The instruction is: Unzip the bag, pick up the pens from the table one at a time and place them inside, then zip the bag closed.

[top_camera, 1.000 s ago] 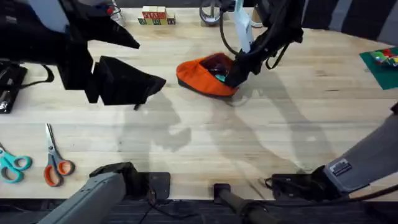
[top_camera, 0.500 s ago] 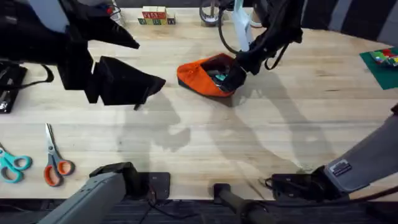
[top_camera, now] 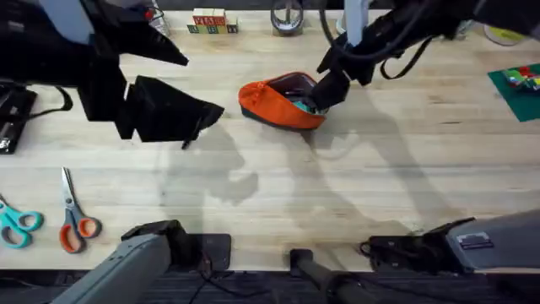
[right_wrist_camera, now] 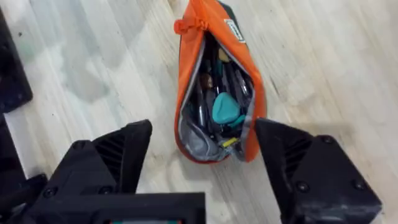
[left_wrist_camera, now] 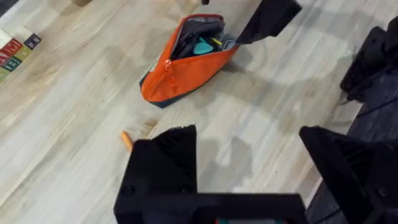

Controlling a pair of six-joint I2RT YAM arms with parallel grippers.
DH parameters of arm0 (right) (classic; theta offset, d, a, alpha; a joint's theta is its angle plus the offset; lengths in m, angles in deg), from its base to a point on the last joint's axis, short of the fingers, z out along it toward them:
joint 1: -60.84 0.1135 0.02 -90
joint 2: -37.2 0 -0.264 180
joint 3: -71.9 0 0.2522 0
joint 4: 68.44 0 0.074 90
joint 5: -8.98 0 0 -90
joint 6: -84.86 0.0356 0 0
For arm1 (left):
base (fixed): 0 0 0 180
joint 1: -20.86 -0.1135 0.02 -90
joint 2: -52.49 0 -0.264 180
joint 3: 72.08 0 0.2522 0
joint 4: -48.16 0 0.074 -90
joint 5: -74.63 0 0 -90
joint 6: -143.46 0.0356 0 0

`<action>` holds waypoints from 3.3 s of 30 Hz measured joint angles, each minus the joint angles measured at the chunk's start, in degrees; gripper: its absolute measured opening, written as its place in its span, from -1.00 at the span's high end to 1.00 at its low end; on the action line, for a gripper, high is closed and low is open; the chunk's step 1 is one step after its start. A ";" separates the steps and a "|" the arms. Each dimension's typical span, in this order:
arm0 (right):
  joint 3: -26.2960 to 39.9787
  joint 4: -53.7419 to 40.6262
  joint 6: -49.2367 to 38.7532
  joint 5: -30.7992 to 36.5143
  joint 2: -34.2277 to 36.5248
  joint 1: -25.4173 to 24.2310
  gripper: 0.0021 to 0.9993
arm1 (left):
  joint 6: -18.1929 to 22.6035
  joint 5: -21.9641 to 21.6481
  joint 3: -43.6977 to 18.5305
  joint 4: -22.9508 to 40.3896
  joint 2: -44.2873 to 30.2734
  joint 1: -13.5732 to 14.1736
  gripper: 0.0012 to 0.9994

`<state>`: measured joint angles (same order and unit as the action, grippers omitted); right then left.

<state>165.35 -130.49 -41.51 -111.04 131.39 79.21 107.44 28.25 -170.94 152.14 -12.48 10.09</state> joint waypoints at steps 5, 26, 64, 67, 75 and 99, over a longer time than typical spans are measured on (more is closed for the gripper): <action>0.00 -0.94 0.21 0.00 -3.97 0.00 -1.00 | 0.02 -0.01 0.00 -0.01 -0.02 0.00 -0.99; 0.02 -16.53 0.53 0.00 -19.99 -5.69 -1.00 | -8.40 -3.02 0.00 -3.79 -3.09 0.00 -0.99; 0.02 -17.16 2.55 0.00 -23.47 -5.90 -1.00 | -31.93 -31.46 25.92 -42.18 -22.10 5.16 -0.99; 0.02 -17.95 2.55 0.00 -23.49 -5.90 -0.99 | -31.93 -31.49 27.86 -46.92 -22.10 5.16 -0.99; 0.02 -19.31 2.56 0.00 -23.47 -5.90 -1.00 | -31.93 -35.85 28.95 -49.57 -25.36 5.16 -0.99; 0.02 -19.33 2.55 0.00 -23.47 -5.90 -1.00 | -32.00 -37.43 28.66 -48.80 -28.72 7.08 0.92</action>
<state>165.37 -149.82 -38.96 -111.04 107.92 73.31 75.45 -9.18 -142.29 103.34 -41.20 17.17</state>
